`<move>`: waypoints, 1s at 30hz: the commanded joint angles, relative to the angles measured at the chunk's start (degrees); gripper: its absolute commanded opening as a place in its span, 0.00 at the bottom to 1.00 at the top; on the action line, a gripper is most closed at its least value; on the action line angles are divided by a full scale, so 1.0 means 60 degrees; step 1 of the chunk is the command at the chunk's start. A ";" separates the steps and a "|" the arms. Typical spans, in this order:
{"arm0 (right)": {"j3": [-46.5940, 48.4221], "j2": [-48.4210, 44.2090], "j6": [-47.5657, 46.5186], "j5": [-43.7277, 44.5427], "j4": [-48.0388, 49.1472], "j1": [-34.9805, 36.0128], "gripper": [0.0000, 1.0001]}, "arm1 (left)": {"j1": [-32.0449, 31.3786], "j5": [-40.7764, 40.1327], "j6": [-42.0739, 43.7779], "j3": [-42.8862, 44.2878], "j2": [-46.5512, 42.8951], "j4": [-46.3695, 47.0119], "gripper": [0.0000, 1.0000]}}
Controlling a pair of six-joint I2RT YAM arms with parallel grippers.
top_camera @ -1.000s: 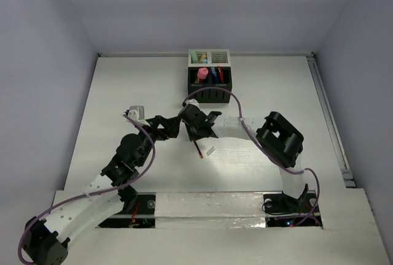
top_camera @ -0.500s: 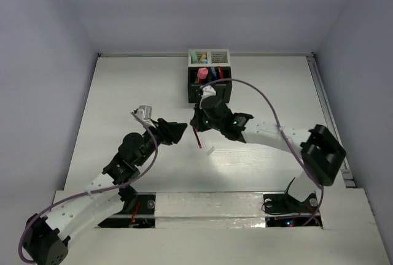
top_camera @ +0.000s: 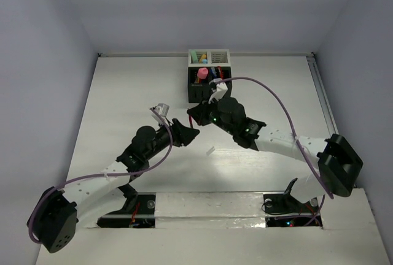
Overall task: Sort the stationery into containers
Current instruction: Move the pen to the center of the board.
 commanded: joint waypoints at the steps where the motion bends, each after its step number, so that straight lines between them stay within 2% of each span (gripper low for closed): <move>1: -0.0096 -0.0440 0.0121 -0.0039 0.1192 0.0037 0.00 | 0.0011 0.0384 -0.0109 -0.0007 0.0031 0.1286 0.46; 5: -0.0315 -0.0572 0.0135 0.0020 0.1339 0.0037 0.00 | 0.0011 0.0428 -0.0094 -0.0008 0.0148 0.1374 0.33; 8: -0.0286 -0.0587 0.0106 -0.0009 0.1310 0.0037 0.00 | 0.0011 0.0501 -0.0094 -0.0008 0.0295 0.1432 0.32; 13: -0.0257 -0.0558 0.0135 -0.0171 0.1354 0.0037 0.00 | 0.0011 0.0545 -0.0021 0.0036 0.0471 0.1506 0.22; 14: -0.0257 -0.0558 0.0135 -0.0229 0.1339 0.0037 0.00 | 0.0011 0.0531 0.0008 0.0065 0.0485 0.1520 0.18; 15: -0.0257 -0.0543 0.0150 -0.0229 0.1296 0.0037 0.00 | 0.0011 0.0516 0.0066 0.0080 0.0486 0.1506 0.07; 17: -0.0257 -0.0601 0.0121 -0.0026 0.1179 0.0037 0.00 | 0.0011 0.0487 0.0125 0.0168 0.0471 0.1404 0.00; 22: -0.0301 -0.0909 -0.0084 0.0298 0.0594 -0.0065 0.00 | 0.0011 0.0384 0.0476 0.0256 0.0252 0.1096 0.00; 25: -0.0213 -0.1113 -0.0274 0.0079 -0.0022 -0.0182 0.26 | 0.0011 0.0384 0.0623 0.0285 0.0208 0.1023 0.00; 26: -0.0141 -0.1187 -0.0377 -0.0139 -0.0255 -0.0183 0.39 | 0.0011 0.0384 0.0667 0.0285 0.0222 0.1023 0.00; 29: -0.0227 -0.1743 -0.0625 -0.0243 -0.1120 -0.0358 0.58 | 0.0011 0.0282 0.0828 0.0285 0.0207 0.0994 0.00; 30: -0.0402 -0.1947 -0.0699 -0.0288 -0.1484 -0.0359 0.58 | 0.0098 0.0180 0.0887 0.0285 0.0207 0.0979 0.00</move>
